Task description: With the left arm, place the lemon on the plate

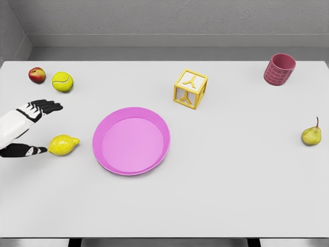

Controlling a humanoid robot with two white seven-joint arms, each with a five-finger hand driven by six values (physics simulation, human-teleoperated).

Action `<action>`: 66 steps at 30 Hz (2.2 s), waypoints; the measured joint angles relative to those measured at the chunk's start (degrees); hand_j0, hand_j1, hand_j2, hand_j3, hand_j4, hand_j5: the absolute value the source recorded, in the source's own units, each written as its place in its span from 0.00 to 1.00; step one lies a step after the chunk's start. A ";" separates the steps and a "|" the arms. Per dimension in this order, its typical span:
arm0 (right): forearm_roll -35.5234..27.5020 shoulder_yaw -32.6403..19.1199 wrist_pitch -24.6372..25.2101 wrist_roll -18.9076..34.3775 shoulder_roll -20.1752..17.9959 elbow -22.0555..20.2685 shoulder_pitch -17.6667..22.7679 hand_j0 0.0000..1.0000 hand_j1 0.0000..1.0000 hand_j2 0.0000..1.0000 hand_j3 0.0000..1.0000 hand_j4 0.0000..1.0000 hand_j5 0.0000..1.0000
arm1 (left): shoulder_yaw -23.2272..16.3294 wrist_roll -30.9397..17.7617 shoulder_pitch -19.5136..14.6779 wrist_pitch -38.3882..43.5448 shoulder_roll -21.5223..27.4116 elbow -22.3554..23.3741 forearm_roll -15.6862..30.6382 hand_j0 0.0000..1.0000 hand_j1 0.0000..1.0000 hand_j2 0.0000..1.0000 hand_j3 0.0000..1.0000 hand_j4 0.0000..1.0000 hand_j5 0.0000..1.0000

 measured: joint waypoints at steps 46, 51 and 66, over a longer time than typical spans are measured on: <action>0.00 -0.04 0.00 0.00 0.00 0.00 0.00 1.00 1.00 1.00 1.00 1.00 1.00 | -10.40 -10.57 -8.96 -0.04 -0.30 6.95 3.75 1.00 1.00 1.00 1.00 1.00 1.00; 0.00 -0.04 0.00 0.00 0.00 0.00 0.00 1.00 1.00 1.00 1.00 1.00 1.00 | -11.36 -11.56 -9.05 -0.05 -2.09 8.52 3.32 1.00 1.00 1.00 1.00 1.00 1.00; 0.00 -0.03 0.00 0.00 0.00 0.00 0.00 1.00 1.00 1.00 1.00 1.00 1.00 | -12.68 -11.80 -11.60 -0.05 -3.15 12.46 2.25 0.91 0.91 0.91 0.91 0.91 0.91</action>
